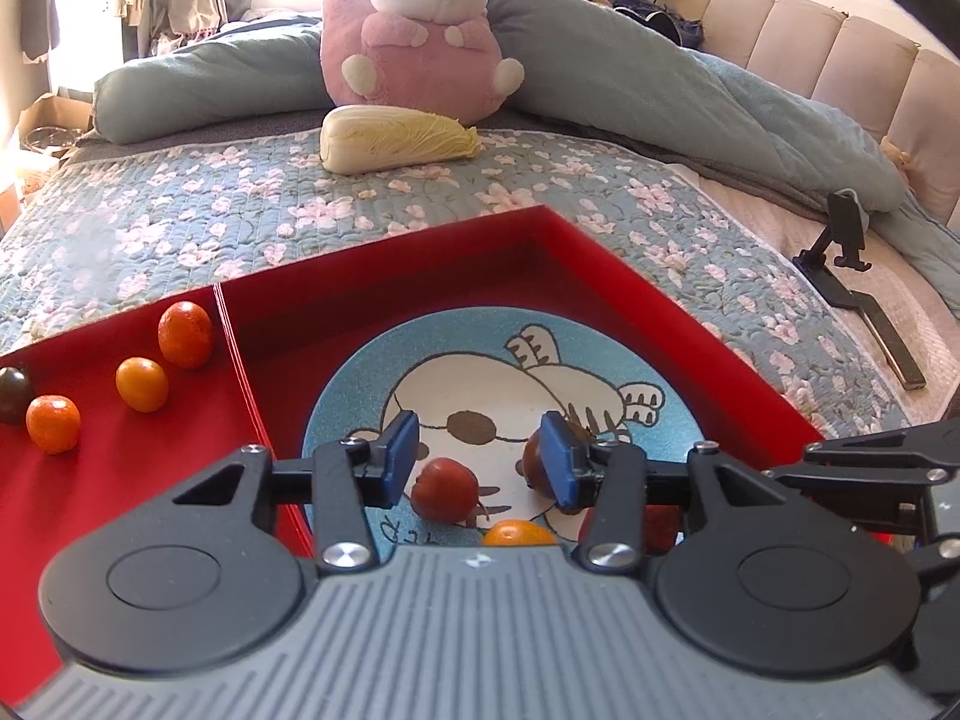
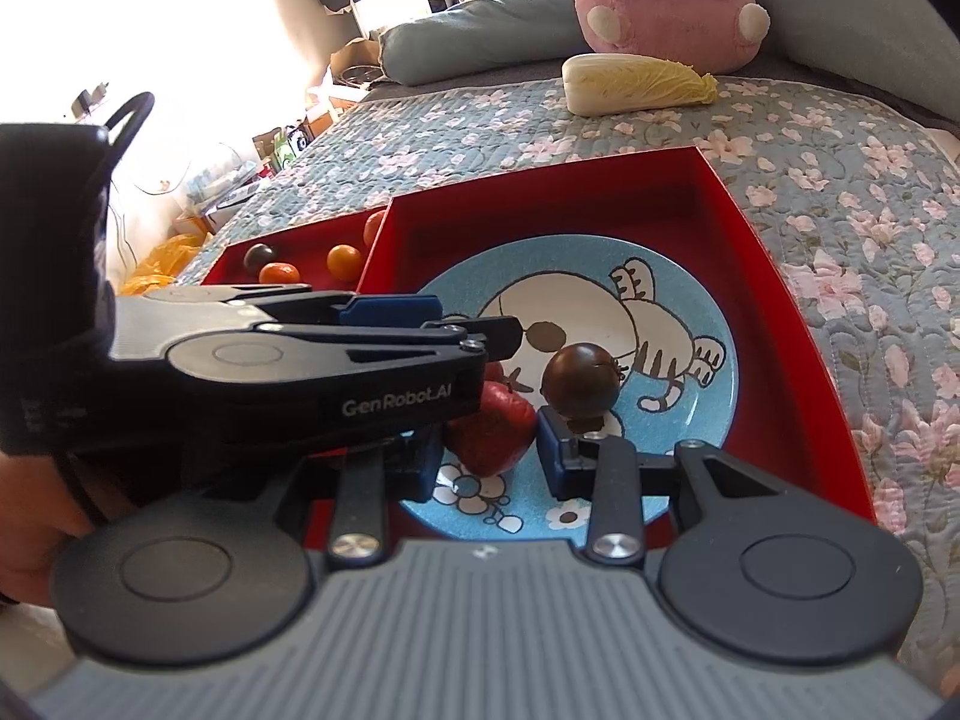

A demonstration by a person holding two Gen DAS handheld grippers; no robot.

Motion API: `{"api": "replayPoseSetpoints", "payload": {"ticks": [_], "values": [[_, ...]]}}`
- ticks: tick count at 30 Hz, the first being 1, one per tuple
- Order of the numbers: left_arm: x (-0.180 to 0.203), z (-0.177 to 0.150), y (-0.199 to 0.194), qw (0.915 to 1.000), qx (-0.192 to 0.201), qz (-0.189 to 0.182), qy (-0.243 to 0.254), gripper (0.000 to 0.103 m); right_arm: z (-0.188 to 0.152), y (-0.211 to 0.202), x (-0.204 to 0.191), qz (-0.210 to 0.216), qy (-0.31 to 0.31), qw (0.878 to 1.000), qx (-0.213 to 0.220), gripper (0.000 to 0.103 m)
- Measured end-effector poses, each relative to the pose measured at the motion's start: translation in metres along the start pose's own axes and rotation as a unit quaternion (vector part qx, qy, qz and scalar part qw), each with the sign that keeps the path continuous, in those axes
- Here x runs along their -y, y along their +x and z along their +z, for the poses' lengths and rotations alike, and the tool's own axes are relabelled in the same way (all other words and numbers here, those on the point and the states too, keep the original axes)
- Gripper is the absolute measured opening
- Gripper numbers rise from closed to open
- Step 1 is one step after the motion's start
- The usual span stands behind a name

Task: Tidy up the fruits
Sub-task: 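Carry both red tomatoes over the blue cartoon plate, then open both tools to set the red tomatoes on the plate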

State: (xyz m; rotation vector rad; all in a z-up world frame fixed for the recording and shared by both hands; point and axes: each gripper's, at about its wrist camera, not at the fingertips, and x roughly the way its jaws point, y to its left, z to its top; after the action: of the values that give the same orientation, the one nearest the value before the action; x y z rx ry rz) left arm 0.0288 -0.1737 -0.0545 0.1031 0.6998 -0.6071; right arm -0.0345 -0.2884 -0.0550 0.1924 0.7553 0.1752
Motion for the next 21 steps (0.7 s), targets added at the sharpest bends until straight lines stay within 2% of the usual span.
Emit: {"api": "replayPoseSetpoints", "payload": {"ticks": [9, 21], "values": [[-0.015, 0.003, -0.023, 0.9996, 0.019, 0.004, -0.022, 0.051, 0.006, 0.006, 0.010, -0.025, 0.004, 1.000, 0.002, 0.037], [-0.032, -0.002, -0.038, 0.9989, 0.026, 0.018, -0.036, 0.054, 0.023, 0.029, 0.006, -0.040, -0.009, 0.999, 0.000, 0.037]]}}
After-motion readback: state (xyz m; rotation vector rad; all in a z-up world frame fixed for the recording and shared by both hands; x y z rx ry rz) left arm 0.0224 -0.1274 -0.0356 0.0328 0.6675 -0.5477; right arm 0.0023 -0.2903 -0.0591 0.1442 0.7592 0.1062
